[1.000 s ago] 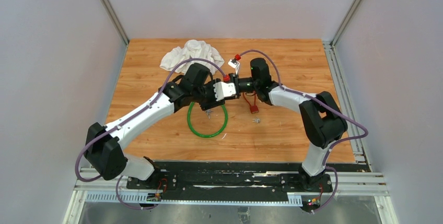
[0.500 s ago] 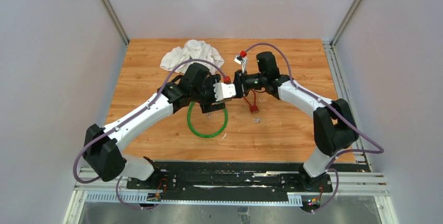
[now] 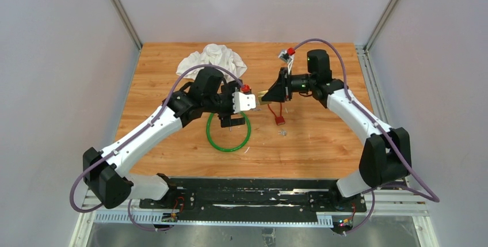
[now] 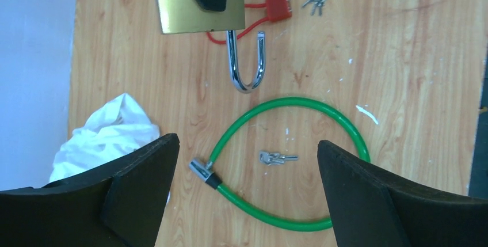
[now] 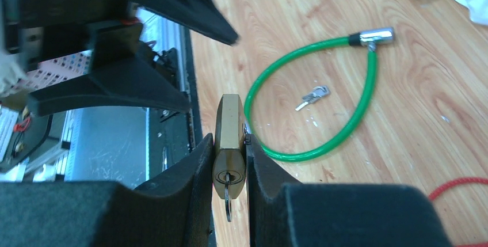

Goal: Lock with the key
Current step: Pick up the lock from the center of the board.

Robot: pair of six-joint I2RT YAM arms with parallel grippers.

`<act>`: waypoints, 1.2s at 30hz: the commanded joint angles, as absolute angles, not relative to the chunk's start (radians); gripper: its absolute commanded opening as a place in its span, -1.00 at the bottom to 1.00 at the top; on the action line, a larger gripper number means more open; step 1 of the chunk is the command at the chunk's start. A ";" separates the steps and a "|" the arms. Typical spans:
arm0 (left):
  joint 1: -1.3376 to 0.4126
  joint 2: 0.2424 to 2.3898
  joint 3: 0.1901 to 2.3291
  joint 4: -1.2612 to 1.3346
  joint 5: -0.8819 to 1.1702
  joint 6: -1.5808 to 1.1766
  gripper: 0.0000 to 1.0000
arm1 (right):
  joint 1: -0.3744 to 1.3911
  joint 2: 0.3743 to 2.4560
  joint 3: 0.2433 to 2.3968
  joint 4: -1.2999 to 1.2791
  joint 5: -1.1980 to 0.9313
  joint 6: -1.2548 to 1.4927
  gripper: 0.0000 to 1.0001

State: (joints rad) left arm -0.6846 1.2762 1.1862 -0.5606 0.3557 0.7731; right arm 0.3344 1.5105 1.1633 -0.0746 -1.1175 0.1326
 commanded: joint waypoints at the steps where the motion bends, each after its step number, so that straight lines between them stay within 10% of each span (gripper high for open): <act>1: -0.684 1.315 1.263 -0.626 0.509 0.809 0.88 | 0.328 1.416 1.202 -0.093 -1.291 0.056 -0.99; 36: -0.684 1.389 1.199 -0.355 0.884 0.291 -0.16 | 0.316 1.233 1.079 -0.073 -1.325 -0.062 -0.99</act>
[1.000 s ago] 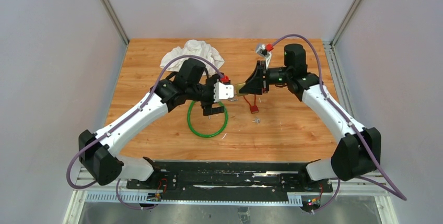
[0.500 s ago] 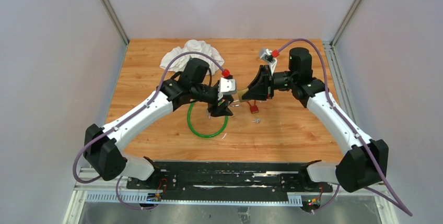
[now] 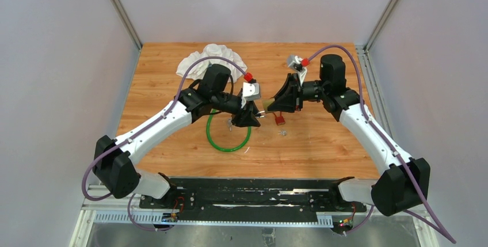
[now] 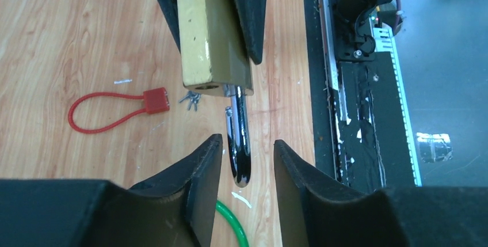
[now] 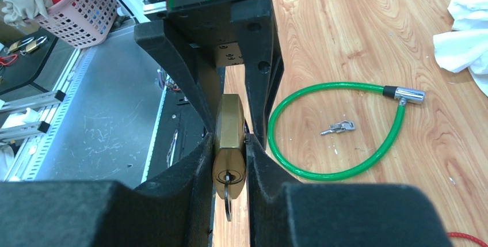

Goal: Lock with the key
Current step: Pick up the lock from the center of the board.

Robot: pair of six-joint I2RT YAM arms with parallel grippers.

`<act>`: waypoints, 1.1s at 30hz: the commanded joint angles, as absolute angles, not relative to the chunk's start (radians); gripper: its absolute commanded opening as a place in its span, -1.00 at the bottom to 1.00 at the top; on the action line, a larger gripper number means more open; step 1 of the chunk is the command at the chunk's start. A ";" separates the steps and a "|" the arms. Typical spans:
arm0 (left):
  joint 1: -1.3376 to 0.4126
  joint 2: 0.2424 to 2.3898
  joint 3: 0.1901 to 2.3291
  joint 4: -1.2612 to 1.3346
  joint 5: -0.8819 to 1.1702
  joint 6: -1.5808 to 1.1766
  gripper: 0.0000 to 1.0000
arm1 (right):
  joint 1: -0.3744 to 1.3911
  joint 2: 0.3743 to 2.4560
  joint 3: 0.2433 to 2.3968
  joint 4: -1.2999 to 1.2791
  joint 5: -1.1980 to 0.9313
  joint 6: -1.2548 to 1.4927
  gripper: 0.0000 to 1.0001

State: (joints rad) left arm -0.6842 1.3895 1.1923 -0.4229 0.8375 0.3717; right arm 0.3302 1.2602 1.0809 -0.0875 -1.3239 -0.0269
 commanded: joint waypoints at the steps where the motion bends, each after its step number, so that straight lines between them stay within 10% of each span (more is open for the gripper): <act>1: -0.684 1.388 1.197 -0.347 0.881 0.285 -0.21 | 0.316 1.233 1.078 -0.074 -1.325 -0.064 -0.99; 17: -0.684 1.402 1.234 -0.379 0.707 0.336 -0.99 | 0.316 1.247 1.072 -0.101 -1.278 -0.113 -0.98; 27: -0.684 1.356 1.251 -0.389 0.561 0.396 -0.99 | 0.316 1.229 1.106 -0.231 -1.190 -0.231 -0.09; 33: -0.684 1.353 1.258 -0.410 0.530 0.432 -0.99 | 0.316 1.214 1.119 -0.262 -1.158 -0.259 0.08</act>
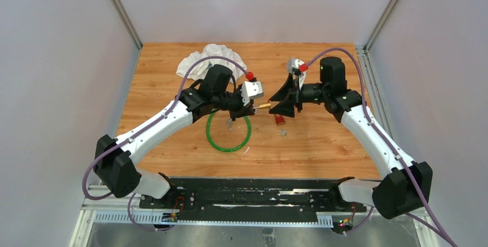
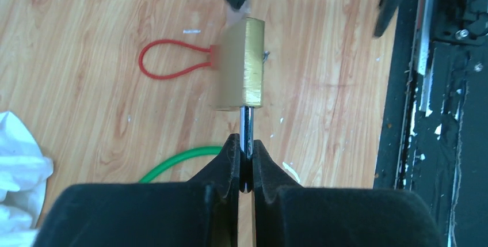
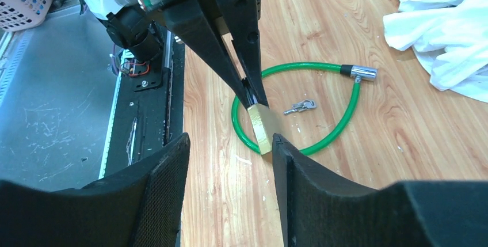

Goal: Lock with the key
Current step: Pick up the lock from the center of the board.

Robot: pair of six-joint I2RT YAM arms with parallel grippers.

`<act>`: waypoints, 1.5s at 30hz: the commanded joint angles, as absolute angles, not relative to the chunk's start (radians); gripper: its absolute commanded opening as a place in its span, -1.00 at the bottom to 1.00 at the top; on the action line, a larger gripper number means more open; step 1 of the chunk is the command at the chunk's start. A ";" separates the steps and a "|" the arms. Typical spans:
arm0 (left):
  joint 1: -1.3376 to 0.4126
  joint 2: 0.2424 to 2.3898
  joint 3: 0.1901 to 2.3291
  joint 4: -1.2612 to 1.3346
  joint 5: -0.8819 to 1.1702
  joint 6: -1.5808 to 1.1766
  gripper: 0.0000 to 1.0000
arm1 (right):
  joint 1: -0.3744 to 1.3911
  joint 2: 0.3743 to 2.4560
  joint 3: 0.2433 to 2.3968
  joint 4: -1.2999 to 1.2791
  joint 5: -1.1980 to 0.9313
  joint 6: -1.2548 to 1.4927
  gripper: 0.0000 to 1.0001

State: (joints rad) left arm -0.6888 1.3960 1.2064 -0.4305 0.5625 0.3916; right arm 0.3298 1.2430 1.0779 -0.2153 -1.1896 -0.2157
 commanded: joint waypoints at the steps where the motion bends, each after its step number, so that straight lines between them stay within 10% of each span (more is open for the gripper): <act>1: -0.684 1.353 1.258 -0.413 0.529 0.435 -0.99 | 0.316 1.213 1.121 -0.267 -1.154 -0.263 0.09; 24: -0.684 1.339 1.272 -0.484 0.683 0.478 -0.99 | 0.402 1.271 1.123 -0.346 -1.102 -0.417 0.34; 45: -0.686 1.362 1.299 -0.523 0.691 0.456 -0.99 | 0.478 1.309 1.109 -0.355 -1.044 -0.457 -0.25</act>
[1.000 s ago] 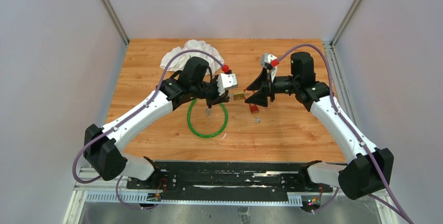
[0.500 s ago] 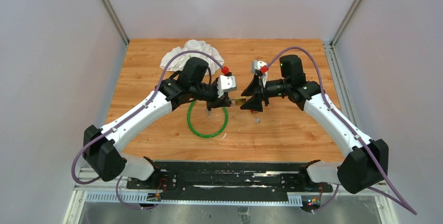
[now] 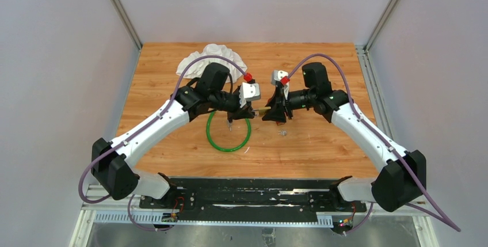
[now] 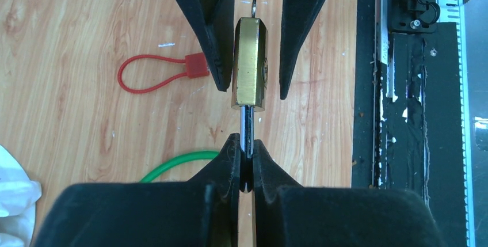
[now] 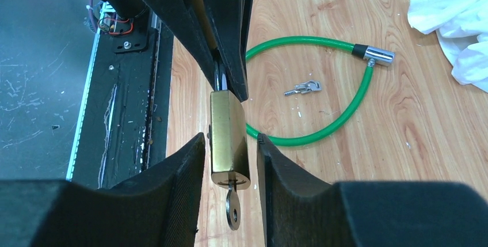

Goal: Lock with the key
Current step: Pick up the lock from the center of the board.

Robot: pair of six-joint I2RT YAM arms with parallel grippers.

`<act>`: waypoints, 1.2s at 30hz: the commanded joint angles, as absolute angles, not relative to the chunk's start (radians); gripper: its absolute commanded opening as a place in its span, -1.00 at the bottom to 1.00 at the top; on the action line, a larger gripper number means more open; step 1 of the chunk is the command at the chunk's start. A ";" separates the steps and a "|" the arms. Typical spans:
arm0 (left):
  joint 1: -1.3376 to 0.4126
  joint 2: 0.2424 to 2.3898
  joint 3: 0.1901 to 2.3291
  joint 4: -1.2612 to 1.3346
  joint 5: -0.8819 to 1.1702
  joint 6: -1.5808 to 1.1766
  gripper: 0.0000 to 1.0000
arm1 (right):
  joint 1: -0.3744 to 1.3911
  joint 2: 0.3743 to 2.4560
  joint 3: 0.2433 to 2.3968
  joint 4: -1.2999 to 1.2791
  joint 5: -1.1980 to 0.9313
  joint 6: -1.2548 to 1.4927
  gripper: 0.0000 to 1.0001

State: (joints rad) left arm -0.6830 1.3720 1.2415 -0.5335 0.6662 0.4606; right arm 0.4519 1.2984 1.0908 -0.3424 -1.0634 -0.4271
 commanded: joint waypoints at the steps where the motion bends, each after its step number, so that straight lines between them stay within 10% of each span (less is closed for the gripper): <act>1: -0.686 1.366 1.303 -0.528 0.691 0.456 -0.99 | 0.481 1.311 1.112 -0.355 -1.042 -0.458 -0.26; 19: -0.689 1.400 1.319 -0.548 0.688 0.459 -0.99 | 0.504 1.304 1.116 -0.381 -1.003 -0.501 -0.35; 30: -0.689 1.408 1.332 -0.561 0.694 0.463 -0.99 | 0.506 1.308 1.118 -0.383 -1.008 -0.503 -0.98; 36: -0.689 1.400 1.331 -0.564 0.687 0.472 -0.50 | 0.505 1.294 1.103 -0.382 -1.002 -0.515 -0.99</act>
State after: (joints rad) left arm -0.6842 1.4132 1.2846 -0.6010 0.6685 0.4664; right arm 0.4892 1.3079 1.0908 -0.3759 -1.0019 -0.4946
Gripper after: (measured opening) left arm 0.175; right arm 0.232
